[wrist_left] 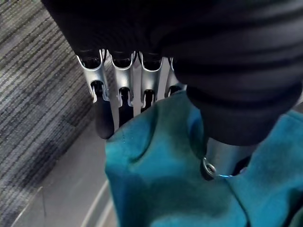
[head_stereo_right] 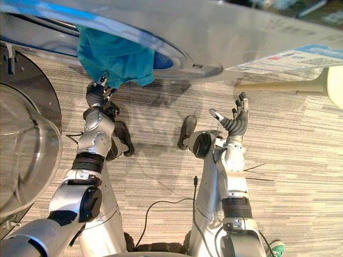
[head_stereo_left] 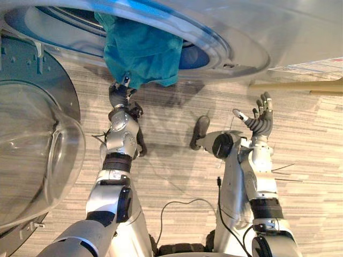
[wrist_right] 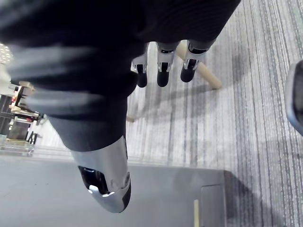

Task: Pick up the laundry basket with both hands and put the clothes into the washing machine.

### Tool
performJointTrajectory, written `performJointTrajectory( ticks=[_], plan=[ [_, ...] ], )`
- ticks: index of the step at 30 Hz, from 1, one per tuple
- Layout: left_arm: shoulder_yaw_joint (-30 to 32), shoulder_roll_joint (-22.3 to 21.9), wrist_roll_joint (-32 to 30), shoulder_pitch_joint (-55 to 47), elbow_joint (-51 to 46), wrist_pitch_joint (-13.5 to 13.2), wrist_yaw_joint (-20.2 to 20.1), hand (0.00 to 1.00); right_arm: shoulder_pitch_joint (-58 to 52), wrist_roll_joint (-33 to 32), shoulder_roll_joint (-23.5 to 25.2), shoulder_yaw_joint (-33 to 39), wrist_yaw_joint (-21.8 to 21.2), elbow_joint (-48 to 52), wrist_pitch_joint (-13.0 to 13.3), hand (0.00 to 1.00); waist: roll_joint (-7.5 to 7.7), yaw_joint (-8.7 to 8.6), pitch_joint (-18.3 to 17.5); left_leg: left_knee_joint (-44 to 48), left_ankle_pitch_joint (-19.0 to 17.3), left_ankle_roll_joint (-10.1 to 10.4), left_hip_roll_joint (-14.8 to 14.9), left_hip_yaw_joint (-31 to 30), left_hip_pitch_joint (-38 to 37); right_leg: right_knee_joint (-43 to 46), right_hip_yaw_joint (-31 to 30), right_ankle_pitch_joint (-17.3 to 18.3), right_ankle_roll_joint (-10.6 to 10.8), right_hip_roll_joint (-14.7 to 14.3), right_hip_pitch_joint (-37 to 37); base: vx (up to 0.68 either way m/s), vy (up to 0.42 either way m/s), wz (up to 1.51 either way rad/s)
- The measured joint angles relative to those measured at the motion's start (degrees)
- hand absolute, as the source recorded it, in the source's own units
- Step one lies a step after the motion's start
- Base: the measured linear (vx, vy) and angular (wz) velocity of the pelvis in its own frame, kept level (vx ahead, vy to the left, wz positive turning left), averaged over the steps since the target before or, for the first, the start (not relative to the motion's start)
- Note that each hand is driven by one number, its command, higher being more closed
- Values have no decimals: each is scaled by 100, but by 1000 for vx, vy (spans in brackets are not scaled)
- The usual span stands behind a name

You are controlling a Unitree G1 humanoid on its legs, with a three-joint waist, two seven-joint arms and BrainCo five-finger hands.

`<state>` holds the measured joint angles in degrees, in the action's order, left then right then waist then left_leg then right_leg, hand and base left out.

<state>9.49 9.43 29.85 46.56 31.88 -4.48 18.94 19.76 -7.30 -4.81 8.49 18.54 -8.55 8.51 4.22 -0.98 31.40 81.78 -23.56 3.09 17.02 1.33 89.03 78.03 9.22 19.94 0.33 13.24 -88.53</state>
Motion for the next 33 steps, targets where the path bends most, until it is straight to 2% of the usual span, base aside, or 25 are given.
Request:
performJointTrajectory(
  ticks=[4, 8, 12, 14, 15, 19, 23, 25, 29, 31, 33],
  plan=[
    [-54, 23, 54, -57, -315, -72, 0, 100, -5, 12, 1, 32, 2, 67, 0, 0, -4, 1, 4, -24, 0, 0, -3, 22, 58, -64, -11, -36, 63, 5, -45, 3, -7, -3],
    [-213, -146, 43, -324, -838, -130, 8, 100, -25, 52, 2, 83, 4, 90, -3, 0, -9, 9, 8, -21, 9, 4, -14, 54, 62, -56, -18, -82, 119, 56, -47, 11, -8, 4],
    [-464, -473, 37, -973, -1816, -228, 19, 100, -79, 170, -1, 114, 10, 97, -5, 0, -10, 57, 8, -1, 51, -27, -24, 91, -17, 4, -44, -150, 22, 88, -9, 22, -22, 6],
    [-665, -584, 26, -1269, -2249, -251, 16, 100, -162, 175, -5, 116, 9, 108, -4, 0, -14, 138, 8, -13, 50, -31, -24, 109, -109, 8, -59, -147, 16, 86, 46, 0, 0, 0],
    [-747, -594, -59, -1387, -2425, -293, 13, 100, -218, 174, -13, 122, 7, 114, -3, 0, -14, 186, 8, -41, 52, -35, -24, 139, -180, 6, -79, -142, 8, 87, 82, 0, 0, 0],
    [-855, -563, -273, -1437, -2898, -361, 21, 100, -348, 169, -4, 113, -2, 171, 0, 0, -25, 190, 3, -108, 64, -56, -31, 171, -285, -22, -92, -135, -4, 85, 147, 16, -28, 2],
    [-1058, -230, -554, -907, -3181, -361, 147, 100, -452, 171, -3, 92, -14, 285, 1, 0, -28, 182, 1, -98, 71, -68, -29, 170, -281, -23, -92, -141, -10, 81, 148, 5, -8, 0],
    [-1219, 124, -811, -322, -3181, -339, 263, 100, -451, 174, -3, 79, -52, 319, 1, 0, -29, 171, 1, -85, 75, -77, -23, 170, -275, -25, -92, -151, -23, 74, 148, 2, -8, -2],
    [-1487, 817, -1669, 1151, -2922, -179, 526, 100, -429, 227, -11, 52, -144, 337, 10, 0, -29, 160, 0, -88, 72, -91, 28, 179, -272, -124, -92, -234, -81, -5, 148, 8, -15, -11],
    [-1678, 1157, -2164, 1766, -2589, -6, 644, 100, -396, 235, -24, 53, -172, 401, 17, 0, -29, 123, 0, -86, 69, -118, 83, 206, -263, -181, -97, -290, -58, -49, 144, 4, -9, -19],
    [-1689, 1487, -2881, 2285, -2242, 201, 778, 100, -391, 236, -30, 54, -253, 561, 130, 0, -29, 5, 0, -89, 53, -156, 139, 254, -251, -280, -130, -381, -39, -119, 120, -5, 0, -22]
  ],
)
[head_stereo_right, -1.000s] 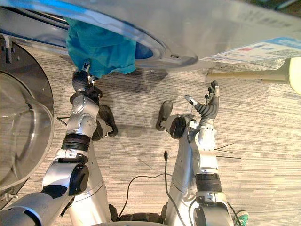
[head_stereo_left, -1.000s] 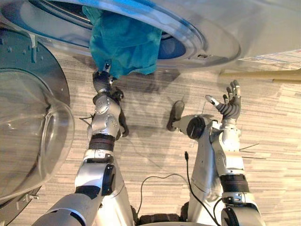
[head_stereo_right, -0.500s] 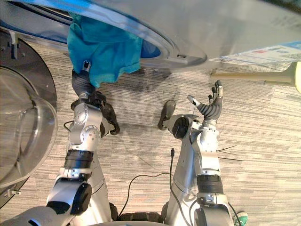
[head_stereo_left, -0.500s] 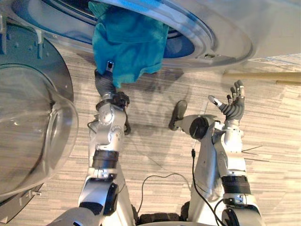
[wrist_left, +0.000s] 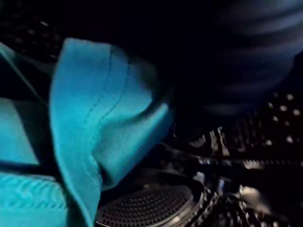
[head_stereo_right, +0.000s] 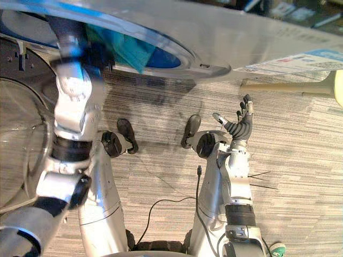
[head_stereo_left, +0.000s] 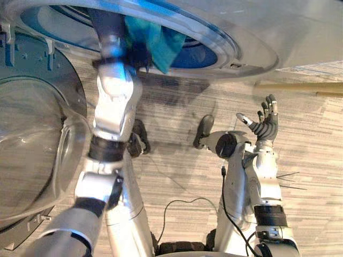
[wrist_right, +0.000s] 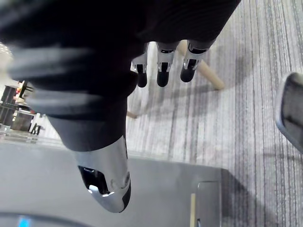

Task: Pick up the laundry basket with both hands and put the clothes into the washing machine.

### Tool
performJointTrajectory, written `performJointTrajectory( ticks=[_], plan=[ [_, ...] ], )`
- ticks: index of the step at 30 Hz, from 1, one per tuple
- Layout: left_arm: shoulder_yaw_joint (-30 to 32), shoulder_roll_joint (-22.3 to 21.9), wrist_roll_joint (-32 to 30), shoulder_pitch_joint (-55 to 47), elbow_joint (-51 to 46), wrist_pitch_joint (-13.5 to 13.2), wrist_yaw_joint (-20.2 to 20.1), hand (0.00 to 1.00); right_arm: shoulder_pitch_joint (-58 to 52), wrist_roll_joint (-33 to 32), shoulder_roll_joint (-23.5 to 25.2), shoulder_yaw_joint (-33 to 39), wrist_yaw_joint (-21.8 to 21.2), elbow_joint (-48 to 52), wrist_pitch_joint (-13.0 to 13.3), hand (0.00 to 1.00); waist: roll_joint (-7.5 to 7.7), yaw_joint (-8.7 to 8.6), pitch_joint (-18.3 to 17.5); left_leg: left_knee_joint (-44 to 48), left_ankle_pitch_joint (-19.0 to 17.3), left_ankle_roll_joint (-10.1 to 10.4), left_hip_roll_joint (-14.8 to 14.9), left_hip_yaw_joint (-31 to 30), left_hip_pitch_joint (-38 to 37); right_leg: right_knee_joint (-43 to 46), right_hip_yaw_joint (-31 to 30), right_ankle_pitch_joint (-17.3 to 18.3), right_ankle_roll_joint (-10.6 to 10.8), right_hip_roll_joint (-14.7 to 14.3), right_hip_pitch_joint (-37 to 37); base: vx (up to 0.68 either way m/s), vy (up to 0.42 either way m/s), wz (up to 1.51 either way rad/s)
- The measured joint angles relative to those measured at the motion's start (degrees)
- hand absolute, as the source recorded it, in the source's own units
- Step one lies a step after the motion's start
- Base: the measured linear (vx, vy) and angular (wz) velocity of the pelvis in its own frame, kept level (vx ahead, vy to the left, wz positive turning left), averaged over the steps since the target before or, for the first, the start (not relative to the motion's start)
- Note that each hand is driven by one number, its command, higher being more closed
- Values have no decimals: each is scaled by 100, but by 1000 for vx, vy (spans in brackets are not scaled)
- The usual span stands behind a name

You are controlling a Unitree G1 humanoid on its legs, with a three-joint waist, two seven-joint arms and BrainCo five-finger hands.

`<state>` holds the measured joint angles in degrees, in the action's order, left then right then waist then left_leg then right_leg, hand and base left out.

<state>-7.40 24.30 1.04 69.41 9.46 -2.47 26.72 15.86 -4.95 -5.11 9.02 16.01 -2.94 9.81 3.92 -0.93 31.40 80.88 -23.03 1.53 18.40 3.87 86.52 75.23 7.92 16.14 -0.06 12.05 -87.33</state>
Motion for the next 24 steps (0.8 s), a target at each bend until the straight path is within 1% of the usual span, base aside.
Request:
performJointTrajectory(
  ticks=[1, 2, 3, 4, 5, 6, 7, 9, 10, 11, 12, 13, 15, 16, 18, 19, 21, 23, 24],
  plan=[
    [-7, 81, -195, 100, 84, 73, 24, 100, 1, 0, -13, 4, -2, 14, 58, 0, 0, -14, 0, -2, -7, -13, 31, 23, 1, -35, 0, -30, 0, -13, -6, -8, 9, -24],
    [-104, 241, -482, 293, 273, 202, 98, 100, 1, 0, -67, 6, -3, 23, 119, 0, 0, -32, 0, -2, -21, -36, 74, 66, 1, -82, -15, -80, 20, -34, -22, -8, 12, -22],
    [-247, 406, -978, 474, 447, 358, 92, 0, 1, -8, -128, 6, -21, 26, 140, 0, 0, -68, 0, -3, -26, -55, 85, 108, 8, -105, -46, -111, 42, -41, -49, -8, 10, -19],
    [-368, 522, -1341, 599, 572, 471, 72, 0, 0, -13, -158, 7, -60, 27, 165, 0, -1, -94, 0, 2, -29, -67, 94, 124, 24, -119, -57, -132, 52, -50, -70, -6, 5, -10],
    [-448, 598, -1574, 680, 676, 511, 54, 0, 0, -16, -174, 6, -100, 32, 189, 0, -1, -107, 0, 6, -29, -74, 104, 131, 40, -135, -62, -153, 49, -62, -85, -7, 1, -11],
    [-495, 665, -1931, 762, 782, 608, -63, 0, -2, -17, -190, 5, -147, 44, 236, 0, -3, -111, 2, 17, -32, -81, 131, 139, 59, -155, -66, -184, 41, -87, -105, -10, -1, -13],
    [-576, 760, -2589, 829, 955, 753, -306, 0, -4, -18, -210, 5, -231, 92, 272, 0, -6, -126, 4, 23, -45, -69, 152, 167, 77, -173, -79, -212, 31, -95, -139, -11, -4, -12],
    [-648, 784, -3054, 829, 1159, 839, -493, 0, -19, -18, -216, 4, -272, 174, 293, 0, -6, -126, 4, 22, -46, -70, 162, 210, 78, -172, -116, -232, 43, -98, -179, -12, -13, -6],
    [-718, 766, -3407, 829, 1441, 902, -668, 0, -20, -25, -217, 5, -323, 217, 314, 0, -17, -127, 10, 25, -46, -70, 167, 225, 86, -170, -128, -240, 39, -100, -201, -13, -19, -4],
    [-761, 756, -3579, 829, 1566, 940, -764, 0, -20, -30, -218, 4, -366, 217, 317, 0, -19, -131, 11, 27, -45, -70, 169, 225, 91, -168, -128, -241, 40, -100, -204, 0, 0, 0],
    [-850, 716, -3863, 825, 1822, 983, -965, 0, -26, -83, -217, 4, -403, 217, 317, 0, -26, -134, 16, 32, -45, -69, 169, 218, 96, -164, -123, -241, 40, -99, -203, 0, 0, 0],
    [-858, 681, -3996, 814, 1931, 1002, -1072, 0, -27, -119, -218, 4, -417, 217, 317, 0, -27, -134, 16, 35, -46, -69, 168, 216, 98, -162, -122, -241, 40, -99, -204, 0, 0, 0],
    [-864, 537, -4409, 769, 2263, 1076, -1522, 0, -26, -186, -216, 3, -515, 218, 315, 0, -30, -137, 18, 61, -47, -69, 168, 183, 130, -140, -102, -239, 41, -96, -208, 0, 0, 0],
    [-864, 503, -4466, 743, 2296, 1079, -1596, 0, -25, -200, -216, 2, -520, 218, 315, 0, -30, -137, 18, 71, -48, -68, 168, 169, 149, -135, -92, -238, 41, -95, -212, 0, 0, 0],
    [-788, 290, -4469, 527, 2324, 1082, -1853, 0, -31, -293, -216, 9, -598, 217, 297, 0, -32, -136, 19, 118, -50, -71, 159, 112, 213, -89, -56, -223, 33, -77, -223, -4, -3, 2],
    [-782, 222, -4447, 479, 2340, 1092, -1913, 0, -31, -298, -216, 7, -615, 216, 286, 0, -32, -133, 19, 123, -50, -71, 152, 104, 226, -78, -52, -218, 30, -68, -230, -6, -9, 10],
    [-742, -59, -4390, 314, 2438, 1104, -1978, 0, -27, -299, -203, 1, -620, 210, 249, 0, -33, -130, 19, 146, -49, -71, 103, 103, 240, 7, -52, -175, 8, 4, -253, -5, -13, 15],
    [-591, -182, -4286, 284, 2437, 1106, -1996, 0, -27, -298, -203, -1, -619, 209, 234, 0, -32, -128, 19, 161, -47, -71, 67, 87, 246, 68, -59, -136, 4, 28, -264, -7, -23, 14],
    [-459, -189, -4084, 284, 2398, 1107, -1970, 0, -29, -295, -203, -8, -617, 209, 228, 0, -32, -128, 19, 169, -47, -71, 54, 73, 242, 110, -62, -97, 9, 38, -264, -8, -36, 11]
  ],
)
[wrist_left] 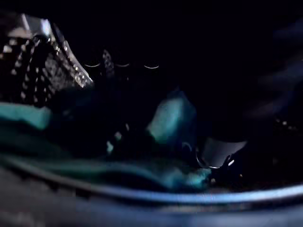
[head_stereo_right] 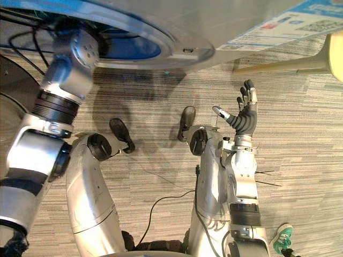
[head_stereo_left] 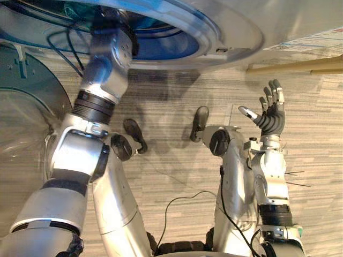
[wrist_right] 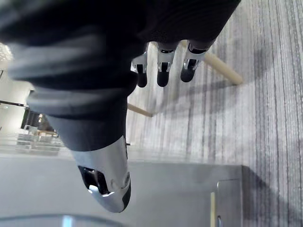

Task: Pick up the laundry basket with both hands and put the clothes into the washing machine.

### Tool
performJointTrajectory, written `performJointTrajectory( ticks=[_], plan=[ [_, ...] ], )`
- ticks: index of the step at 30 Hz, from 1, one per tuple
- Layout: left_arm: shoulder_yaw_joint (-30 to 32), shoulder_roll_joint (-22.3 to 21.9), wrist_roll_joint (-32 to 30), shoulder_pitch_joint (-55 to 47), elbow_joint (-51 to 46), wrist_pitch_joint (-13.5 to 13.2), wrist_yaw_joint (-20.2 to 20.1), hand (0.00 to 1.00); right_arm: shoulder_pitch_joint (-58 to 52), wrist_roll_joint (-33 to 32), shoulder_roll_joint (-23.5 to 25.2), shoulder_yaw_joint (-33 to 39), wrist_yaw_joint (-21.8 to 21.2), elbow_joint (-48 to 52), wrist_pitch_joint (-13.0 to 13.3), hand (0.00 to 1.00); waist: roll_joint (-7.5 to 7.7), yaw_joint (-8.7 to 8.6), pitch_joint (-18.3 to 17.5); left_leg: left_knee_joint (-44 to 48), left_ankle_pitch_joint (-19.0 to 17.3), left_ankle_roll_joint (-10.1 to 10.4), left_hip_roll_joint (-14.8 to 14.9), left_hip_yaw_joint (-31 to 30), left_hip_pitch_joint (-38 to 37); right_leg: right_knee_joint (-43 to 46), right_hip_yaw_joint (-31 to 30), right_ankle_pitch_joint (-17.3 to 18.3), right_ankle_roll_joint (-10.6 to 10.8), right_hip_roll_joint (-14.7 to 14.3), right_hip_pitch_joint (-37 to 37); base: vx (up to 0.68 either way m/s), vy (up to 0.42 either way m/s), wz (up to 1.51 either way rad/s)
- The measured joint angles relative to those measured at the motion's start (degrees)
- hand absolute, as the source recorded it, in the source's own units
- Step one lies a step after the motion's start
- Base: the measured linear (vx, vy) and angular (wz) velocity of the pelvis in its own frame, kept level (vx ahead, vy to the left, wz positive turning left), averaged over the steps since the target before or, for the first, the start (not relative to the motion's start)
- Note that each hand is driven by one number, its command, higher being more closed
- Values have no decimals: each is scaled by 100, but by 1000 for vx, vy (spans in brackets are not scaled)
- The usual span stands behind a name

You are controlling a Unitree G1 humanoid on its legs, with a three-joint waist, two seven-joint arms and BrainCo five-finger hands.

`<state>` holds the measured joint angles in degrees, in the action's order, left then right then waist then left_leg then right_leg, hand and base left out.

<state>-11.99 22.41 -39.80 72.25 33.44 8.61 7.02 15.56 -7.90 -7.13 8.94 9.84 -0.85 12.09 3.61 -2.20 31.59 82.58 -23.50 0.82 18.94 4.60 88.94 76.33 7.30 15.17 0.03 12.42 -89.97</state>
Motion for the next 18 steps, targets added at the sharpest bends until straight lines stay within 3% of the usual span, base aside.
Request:
performJointTrajectory(
  ticks=[3, 6, 11, 13, 14, 18],
  plan=[
    [296, 1, 369, -175, -425, 4, 306, 0, -9, 33, -1, -42, 19, 0, 0, 0, -9, 1, -7, 5, 24, -37, -11, -13, -15, 57, 12, 48, -20, 33, 13, -4, -36, 9],
    [695, -96, 710, -1036, -1212, -22, 861, 0, -65, 266, 75, -195, 59, -86, 0, 0, -25, 47, -15, -33, 24, -38, -21, -52, -252, 71, 63, 128, -72, 47, 252, 5, -48, 8],
    [1328, -1089, 1549, -3252, -2074, -161, 1193, 0, -491, 509, 278, -214, 253, -311, -137, 0, -153, 218, -164, -625, 66, 62, -107, -12, -1321, -321, 183, 305, -63, 65, 1302, 31, -67, 21],
    [1437, -1560, 1923, -4275, -2262, -297, 1223, 0, -722, 643, 285, -223, 257, -477, -203, 0, -239, 328, -458, -970, 106, 135, -148, 50, -1711, -592, 234, 316, -70, 61, 1658, 50, -65, 14],
    [1458, -1776, 2223, -4936, -2317, -431, 1247, 0, -845, 694, 295, -245, 253, -613, -258, 0, -283, 340, -676, -1207, 127, 166, -203, 85, -1952, -756, 245, 333, -51, 62, 1875, 61, -66, 15],
    [1374, -2219, 3157, -6752, -2376, -882, 1022, 0, -1392, 808, 288, -243, 240, -1142, -388, 0, -359, 409, -938, -2180, 281, 352, -296, 231, -3410, -1534, 410, 363, -45, 26, 3262, 81, -76, 13]
  ],
)
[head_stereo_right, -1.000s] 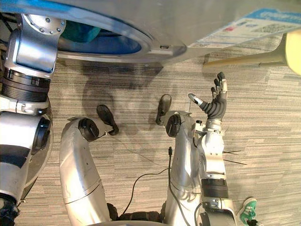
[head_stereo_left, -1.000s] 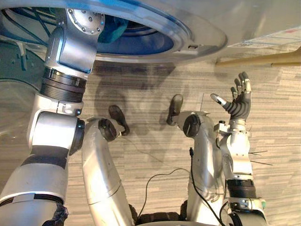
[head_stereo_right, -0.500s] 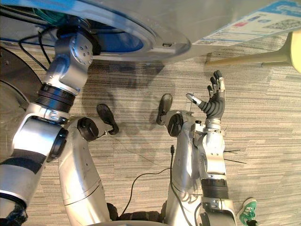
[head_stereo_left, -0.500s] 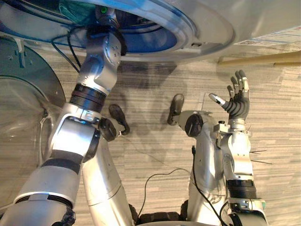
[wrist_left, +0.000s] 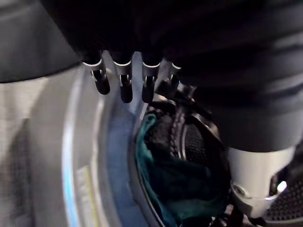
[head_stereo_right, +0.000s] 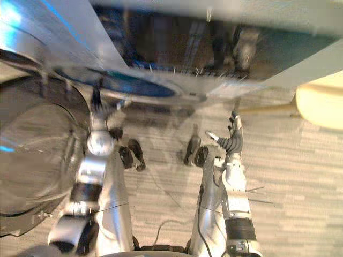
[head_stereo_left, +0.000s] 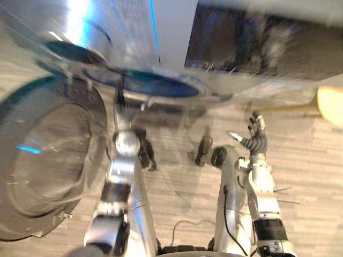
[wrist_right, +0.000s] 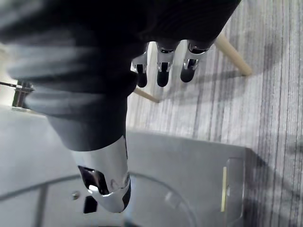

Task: Pick up the laundry basket with both hands and put the clothes into the washing machine.

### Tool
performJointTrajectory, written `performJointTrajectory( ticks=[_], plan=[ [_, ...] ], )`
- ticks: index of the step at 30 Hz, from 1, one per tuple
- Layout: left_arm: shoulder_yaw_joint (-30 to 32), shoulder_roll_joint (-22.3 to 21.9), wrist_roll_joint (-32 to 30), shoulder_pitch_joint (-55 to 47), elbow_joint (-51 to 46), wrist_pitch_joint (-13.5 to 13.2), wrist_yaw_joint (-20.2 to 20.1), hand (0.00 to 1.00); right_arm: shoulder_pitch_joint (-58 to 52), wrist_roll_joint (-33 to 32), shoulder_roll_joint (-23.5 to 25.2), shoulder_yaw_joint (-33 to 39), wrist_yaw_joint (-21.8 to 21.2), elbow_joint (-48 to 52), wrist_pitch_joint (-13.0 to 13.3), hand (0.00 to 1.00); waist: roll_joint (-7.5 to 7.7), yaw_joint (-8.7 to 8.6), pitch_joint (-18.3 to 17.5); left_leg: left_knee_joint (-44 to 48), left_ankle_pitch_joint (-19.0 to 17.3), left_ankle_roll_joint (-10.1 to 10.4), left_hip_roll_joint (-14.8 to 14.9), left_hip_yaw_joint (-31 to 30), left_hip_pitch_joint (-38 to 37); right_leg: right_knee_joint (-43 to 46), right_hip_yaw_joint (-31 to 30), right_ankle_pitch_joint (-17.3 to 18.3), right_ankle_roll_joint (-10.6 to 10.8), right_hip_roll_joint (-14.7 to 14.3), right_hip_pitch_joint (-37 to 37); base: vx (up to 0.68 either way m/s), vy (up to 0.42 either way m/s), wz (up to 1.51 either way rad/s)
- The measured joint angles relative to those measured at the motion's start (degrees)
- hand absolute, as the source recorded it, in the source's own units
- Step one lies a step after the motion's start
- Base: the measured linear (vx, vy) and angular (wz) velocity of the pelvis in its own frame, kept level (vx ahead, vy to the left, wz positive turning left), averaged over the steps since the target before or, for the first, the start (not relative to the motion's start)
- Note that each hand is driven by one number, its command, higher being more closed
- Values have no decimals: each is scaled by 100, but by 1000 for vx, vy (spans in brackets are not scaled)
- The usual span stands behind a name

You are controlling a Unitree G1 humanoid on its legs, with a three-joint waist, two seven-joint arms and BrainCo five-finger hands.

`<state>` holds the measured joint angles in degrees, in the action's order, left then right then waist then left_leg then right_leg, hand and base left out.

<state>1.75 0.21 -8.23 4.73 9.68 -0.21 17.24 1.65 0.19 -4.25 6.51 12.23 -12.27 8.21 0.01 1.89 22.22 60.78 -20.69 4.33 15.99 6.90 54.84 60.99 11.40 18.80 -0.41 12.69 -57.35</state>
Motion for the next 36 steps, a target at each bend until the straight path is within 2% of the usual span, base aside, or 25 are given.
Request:
performJointTrajectory(
  ticks=[1, 3, 6, 11, 12, 14, 15, 19, 23, 28, 31, 32, 33, 34, 35, 36],
  plan=[
    [-6, -51, 173, -187, 22, -72, -76, 0, -123, 9, 3, -1, -2, -62, -7, 0, -4, 25, -81, -160, 38, 21, -19, 22, -186, -132, 28, -3, 4, -3, 183, 103, -89, 19],
    [20, -207, 717, -770, 360, -242, -358, 0, -493, 30, 8, 40, -8, -387, -108, 0, -70, 55, -282, -896, 180, 11, -48, 145, -1135, -796, 192, -73, 54, -69, 1141, 157, -80, 15],
    [71, -226, 1044, -1329, 959, -284, -629, 0, -860, 51, 71, 21, -13, -762, -213, 0, -77, 52, -620, -1934, 456, 70, -123, 412, -2333, -1701, 257, -312, 75, -176, 2218, 194, -33, 2],
    [299, -241, 1038, -1661, 1792, -283, -730, 0, -1184, 159, 167, 51, -15, -1255, -263, 0, -67, 52, -1072, -3298, 826, 131, -270, 796, -3755, -2855, 271, -606, 201, -311, 3431, 194, -2, -11],
    [383, -223, 1034, -1650, 2167, -283, -727, 0, -1243, 160, 177, 65, -14, -1510, -270, 0, -68, 49, -1313, -3801, 993, 144, -340, 889, -4076, -3256, 269, -744, 232, -358, 3680, 195, 28, -12],
    [520, -225, 1030, -1570, 2566, -281, -725, 0, -1195, 159, 173, 144, -18, -1908, -299, 0, -85, 25, -1508, -4376, 1226, 150, -432, 959, -4420, -3745, 272, -931, 277, -424, 3964, 175, 38, -10],
    [578, -197, 981, -1485, 2981, -277, -722, 0, -1137, 147, 155, 325, -18, -2373, -327, 0, -138, 15, -1633, -4938, 1475, 156, -521, 988, -4794, -4257, 269, -1147, 310, -505, 4293, 150, 37, -5],
    [738, -90, 721, -1456, 3545, -247, -732, 0, -1006, 137, 138, 755, -16, -3133, -423, 0, -239, -122, -1701, -5498, 1650, 170, -606, 1071, -5378, -5194, 249, -1542, 383, -689, 5020, 148, 71, -11],
    [744, 80, 519, -1382, 3693, -243, -730, 0, -947, -5, 130, 942, -15, -3441, -430, 0, -228, -101, -1706, -5439, 1650, 170, -639, 1201, -5527, -5548, -23, -1749, 396, -777, 5216, 58, 18, -29],
    [749, 68, 516, -1210, 3847, -236, -712, 0, -709, -179, -26, 949, -3, -3660, -427, 0, -226, -108, -1686, -5193, 1642, 167, -791, 687, -5462, -6063, -685, -2199, 428, -794, 5181, -32, 10, -66],
    [801, -1, 514, -1088, 3975, -224, -683, 0, -590, -233, -31, 977, 3, -3509, -416, 0, -209, -101, -1644, -5186, 1320, 108, -757, 964, -5528, -6129, -1436, -2458, 465, -985, 4822, -141, 38, -138],
    [904, -76, 505, -1046, 3990, -211, -680, 0, -566, -276, 5, 979, 9, -3285, -413, 0, -236, -107, -1540, -5151, 936, 144, -681, 1244, -5637, -6131, -1856, -2522, 478, -1184, 4636, -159, 38, -196],
    [1009, -102, 470, -957, 3988, -177, -668, 0, -571, -309, 113, 958, 13, -3084, -422, 0, -98, -139, -1403, -4949, 790, 125, -688, 1662, -5671, -6076, -2187, -2509, 454, -1251, 4450, -184, 37, -212],
    [1029, -98, 455, -922, 3969, -168, -634, 0, -595, -314, 168, 956, 19, -2982, -423, 0, -27, -134, -1362, -4857, 673, 124, -682, 1893, -5657, -6022, -2242, -2476, 398, -1267, 4316, -212, 28, -201],
    [1036, -109, 397, -852, 3957, -165, -584, 0, -596, -348, 211, 940, 29, -2847, -431, 0, -63, -140, -1324, -4825, 625, 42, -605, 2334, -5646, -5974, -2060, -2299, 136, -1283, 4162, -193, 5, -258],
    [1082, -128, 352, -774, 3868, -167, -577, 0, -553, -398, 298, 896, 48, -2679, -435, 0, -76, -139, -1249, -4759, 631, 42, -408, 3134, -5672, -5315, -885, -2214, 8, -1151, 3628, -136, -3, -258]
  ],
)
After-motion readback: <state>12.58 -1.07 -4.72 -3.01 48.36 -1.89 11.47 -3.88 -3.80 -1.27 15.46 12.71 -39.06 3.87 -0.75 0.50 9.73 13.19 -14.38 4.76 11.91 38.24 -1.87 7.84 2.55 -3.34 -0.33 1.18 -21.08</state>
